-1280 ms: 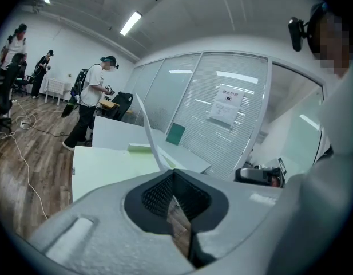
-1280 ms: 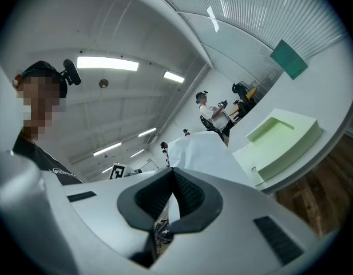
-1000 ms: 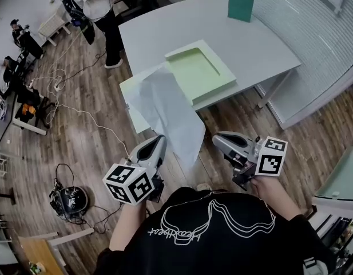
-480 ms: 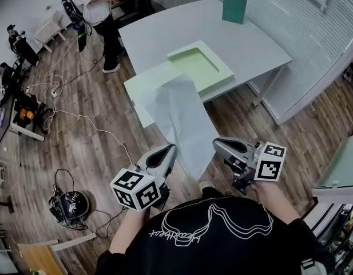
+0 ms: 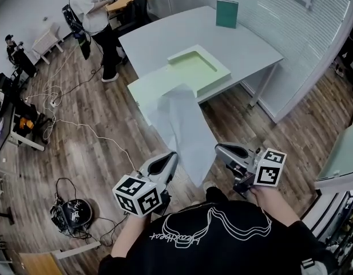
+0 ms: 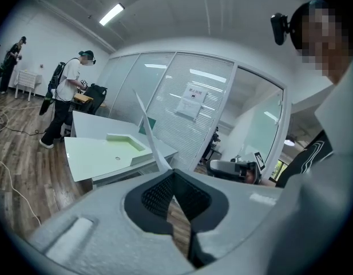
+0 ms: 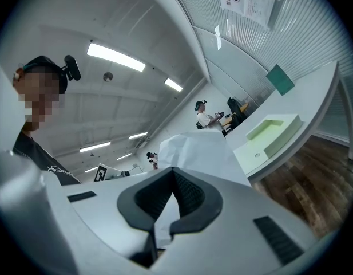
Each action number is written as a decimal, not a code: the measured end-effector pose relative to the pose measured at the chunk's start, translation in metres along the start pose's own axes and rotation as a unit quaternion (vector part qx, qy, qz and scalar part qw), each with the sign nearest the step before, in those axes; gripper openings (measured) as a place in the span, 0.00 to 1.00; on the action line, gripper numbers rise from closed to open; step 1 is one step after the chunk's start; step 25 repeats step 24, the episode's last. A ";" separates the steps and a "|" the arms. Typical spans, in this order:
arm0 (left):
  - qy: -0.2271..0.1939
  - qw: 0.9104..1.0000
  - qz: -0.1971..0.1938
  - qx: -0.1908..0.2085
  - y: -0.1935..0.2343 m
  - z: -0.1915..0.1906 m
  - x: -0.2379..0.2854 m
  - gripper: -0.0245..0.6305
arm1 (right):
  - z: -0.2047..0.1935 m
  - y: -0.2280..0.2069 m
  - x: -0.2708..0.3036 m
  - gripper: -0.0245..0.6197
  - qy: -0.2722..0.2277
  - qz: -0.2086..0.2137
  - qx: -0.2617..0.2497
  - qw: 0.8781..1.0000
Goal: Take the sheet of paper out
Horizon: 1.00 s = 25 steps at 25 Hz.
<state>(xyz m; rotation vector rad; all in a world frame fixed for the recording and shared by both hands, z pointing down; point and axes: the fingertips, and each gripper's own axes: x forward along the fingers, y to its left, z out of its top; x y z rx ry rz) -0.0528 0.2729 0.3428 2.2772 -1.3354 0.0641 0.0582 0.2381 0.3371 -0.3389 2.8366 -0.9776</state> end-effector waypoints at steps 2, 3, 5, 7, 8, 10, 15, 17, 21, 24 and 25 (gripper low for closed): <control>0.002 1.000 -0.004 0.001 -0.001 -0.004 -0.007 0.05 | -0.006 0.004 0.000 0.05 0.001 -0.006 0.000 1.000; 0.003 1.000 -0.006 0.001 -0.001 -0.006 -0.009 0.05 | -0.009 0.006 -0.001 0.05 0.003 -0.009 0.001 1.000; 0.002 1.000 -0.011 0.002 -0.002 -0.008 -0.013 0.05 | -0.013 0.009 -0.001 0.05 0.004 -0.016 0.000 1.000; 0.000 1.000 -0.014 0.003 -0.002 -0.009 -0.015 0.05 | -0.016 0.011 0.000 0.05 0.005 -0.019 -0.001 1.000; 0.000 1.000 -0.014 0.003 -0.002 -0.010 -0.015 0.05 | -0.017 0.012 0.000 0.05 0.007 -0.020 0.000 1.000; -0.002 1.000 -0.014 0.000 -0.002 -0.011 -0.016 0.05 | -0.020 0.013 0.001 0.05 0.013 -0.020 0.000 1.000; -0.006 1.000 -0.014 0.000 -0.001 -0.010 -0.027 0.05 | -0.023 0.025 0.008 0.05 0.018 -0.017 -0.007 1.000; -0.006 1.000 -0.012 0.000 -0.001 -0.010 -0.031 0.05 | -0.025 0.028 0.009 0.05 0.020 -0.016 -0.007 1.000; -0.007 1.000 -0.008 0.000 -0.002 -0.009 -0.035 0.05 | -0.024 0.032 0.010 0.05 0.020 -0.012 -0.007 1.000; -0.007 1.000 -0.007 0.000 -0.004 -0.009 -0.036 0.05 | -0.025 0.034 0.009 0.05 0.019 -0.010 -0.006 1.000; -0.007 1.000 -0.007 0.000 -0.004 -0.009 -0.036 0.05 | -0.025 0.034 0.009 0.05 0.019 -0.010 -0.006 1.000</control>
